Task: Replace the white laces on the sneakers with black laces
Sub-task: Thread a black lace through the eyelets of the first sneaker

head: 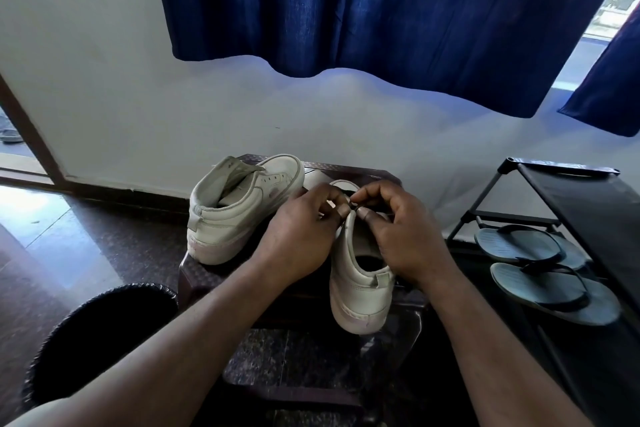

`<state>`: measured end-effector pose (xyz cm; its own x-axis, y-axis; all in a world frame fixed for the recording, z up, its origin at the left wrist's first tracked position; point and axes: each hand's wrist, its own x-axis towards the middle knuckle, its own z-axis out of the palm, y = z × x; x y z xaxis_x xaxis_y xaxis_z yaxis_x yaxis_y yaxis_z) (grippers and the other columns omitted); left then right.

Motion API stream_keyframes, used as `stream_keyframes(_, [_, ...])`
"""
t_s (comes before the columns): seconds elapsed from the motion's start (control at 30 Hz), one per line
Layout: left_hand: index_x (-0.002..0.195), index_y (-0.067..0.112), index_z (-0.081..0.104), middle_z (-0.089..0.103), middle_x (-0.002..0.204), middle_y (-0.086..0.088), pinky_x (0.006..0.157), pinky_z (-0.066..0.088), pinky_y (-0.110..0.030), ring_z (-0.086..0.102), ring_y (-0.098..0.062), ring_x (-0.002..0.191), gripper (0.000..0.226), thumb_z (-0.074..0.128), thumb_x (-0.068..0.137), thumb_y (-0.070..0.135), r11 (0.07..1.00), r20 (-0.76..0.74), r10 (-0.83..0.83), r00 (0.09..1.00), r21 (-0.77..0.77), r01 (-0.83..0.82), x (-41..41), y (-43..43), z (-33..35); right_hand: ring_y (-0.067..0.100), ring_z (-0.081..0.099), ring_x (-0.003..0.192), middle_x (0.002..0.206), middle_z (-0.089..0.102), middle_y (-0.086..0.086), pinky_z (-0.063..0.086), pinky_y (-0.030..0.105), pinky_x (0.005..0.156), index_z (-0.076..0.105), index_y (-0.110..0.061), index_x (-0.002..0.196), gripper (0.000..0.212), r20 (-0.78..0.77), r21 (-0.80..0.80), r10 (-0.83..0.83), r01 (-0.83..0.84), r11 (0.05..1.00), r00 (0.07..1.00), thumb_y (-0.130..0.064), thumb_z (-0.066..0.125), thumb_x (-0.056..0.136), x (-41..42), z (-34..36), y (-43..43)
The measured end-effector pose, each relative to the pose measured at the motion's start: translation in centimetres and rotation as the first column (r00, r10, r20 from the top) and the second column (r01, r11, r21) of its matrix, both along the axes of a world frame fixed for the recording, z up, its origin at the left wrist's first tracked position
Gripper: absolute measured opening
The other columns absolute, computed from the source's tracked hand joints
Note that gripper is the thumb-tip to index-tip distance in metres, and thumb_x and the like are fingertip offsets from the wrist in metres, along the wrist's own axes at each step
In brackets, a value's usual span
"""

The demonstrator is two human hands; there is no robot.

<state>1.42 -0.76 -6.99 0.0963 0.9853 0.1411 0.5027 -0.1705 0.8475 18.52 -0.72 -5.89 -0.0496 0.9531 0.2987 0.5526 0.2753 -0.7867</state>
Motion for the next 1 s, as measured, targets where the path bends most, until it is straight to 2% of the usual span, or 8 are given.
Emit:
stream_keyframes(0.13, [0.116,0.042,0.06,0.064,0.106,0.009,0.078,0.048,-0.029,0.062,-0.005,0.088,0.02,0.066,0.098,0.033,0.997,-0.017,-0.034,0.999,0.068,0.035,-0.4,0.1,-0.1,0.001,0.069,0.096,0.095,0.075,-0.016,0.054,0.027,0.089,0.073,-0.027,0.098,0.02,-0.032,0.006,-0.013,0.014,1.0,0.999,-0.007,0.071,0.093,0.0,-0.2,0.0])
stream_keyframes(0.27, [0.1,0.034,0.061,0.057,0.106,0.008,0.081,0.049,-0.033,0.06,-0.011,0.091,0.004,0.063,0.1,0.031,0.994,-0.131,-0.022,0.991,0.106,0.036,-0.4,-0.3,-0.1,0.002,0.069,0.091,0.091,0.074,-0.014,0.055,0.028,0.086,0.073,-0.027,0.095,0.019,-0.07,0.007,-0.024,0.025,1.0,0.997,-0.008,0.07,0.093,-0.2,-0.4,0.1])
stream_keyframes(0.4, [0.095,0.028,0.064,0.056,0.108,0.005,0.085,0.047,-0.035,0.06,-0.019,0.097,0.011,0.059,0.102,0.033,1.0,-0.198,0.015,0.98,0.024,-0.01,-0.2,0.0,0.2,0.006,0.07,0.092,0.091,0.075,-0.011,0.054,0.029,0.087,0.073,-0.027,0.094,0.021,-0.128,-0.031,-0.018,0.014,0.999,0.992,-0.006,0.069,0.093,-0.3,-0.6,0.3])
stream_keyframes(0.53, [0.095,0.018,0.072,0.067,0.11,-0.002,0.087,0.046,-0.032,0.062,-0.025,0.106,0.025,0.058,0.104,0.037,0.992,-0.258,0.051,0.965,-0.099,-0.079,-0.7,0.3,0.5,0.015,0.069,0.084,0.091,0.075,0.007,0.055,0.035,0.083,0.074,-0.019,0.093,0.024,-0.293,-0.119,-0.005,-0.031,0.992,0.956,0.003,0.062,0.093,-0.2,-1.0,0.7])
stream_keyframes(0.67, [0.114,0.014,0.074,0.072,0.122,-0.008,0.098,0.051,-0.036,0.063,-0.031,0.118,0.031,0.055,0.103,0.038,0.977,-0.419,0.044,0.907,-0.171,-0.127,-1.5,0.2,0.5,0.01,0.066,0.081,0.089,0.072,0.003,0.054,0.026,0.076,0.073,-0.009,0.091,0.027,-0.488,-0.151,0.0,-0.084,0.985,0.873,0.012,0.056,0.092,-0.5,-0.9,1.0])
stream_keyframes(0.8, [0.108,0.018,0.071,0.068,0.118,-0.006,0.093,0.053,-0.039,0.064,-0.031,0.111,0.025,0.058,0.098,0.036,0.985,-0.542,0.05,0.839,-0.111,-0.131,-1.9,-0.4,0.1,0.01,0.064,0.078,0.089,0.071,0.003,0.052,0.023,0.073,0.073,-0.011,0.089,0.027,-0.49,-0.148,-0.025,-0.055,0.987,0.871,0.009,0.055,0.093,-0.3,-0.8,1.2])
stream_keyframes(0.9, [0.097,0.03,0.066,0.058,0.109,0.006,0.085,0.051,-0.036,0.062,-0.021,0.097,0.005,0.062,0.096,0.026,0.995,-0.378,0.092,0.921,0.062,-0.074,-1.8,-0.5,0.1,0.012,0.065,0.08,0.088,0.072,0.002,0.053,0.029,0.079,0.074,-0.014,0.09,0.025,-0.44,-0.124,-0.027,-0.031,0.992,0.898,0.004,0.057,0.094,-0.4,-1.1,1.2])
stream_keyframes(1.0, [0.091,0.034,0.066,0.058,0.103,0.009,0.078,0.044,-0.027,0.059,-0.008,0.091,0.009,0.064,0.099,0.029,0.999,-0.07,0.042,0.997,0.02,-0.041,-1.2,-0.4,0.5,0.011,0.064,0.08,0.086,0.073,-0.002,0.052,0.032,0.08,0.074,-0.018,0.09,0.025,-0.383,-0.105,-0.027,-0.014,0.994,0.923,0.002,0.059,0.096,-0.5,-1.1,1.2])
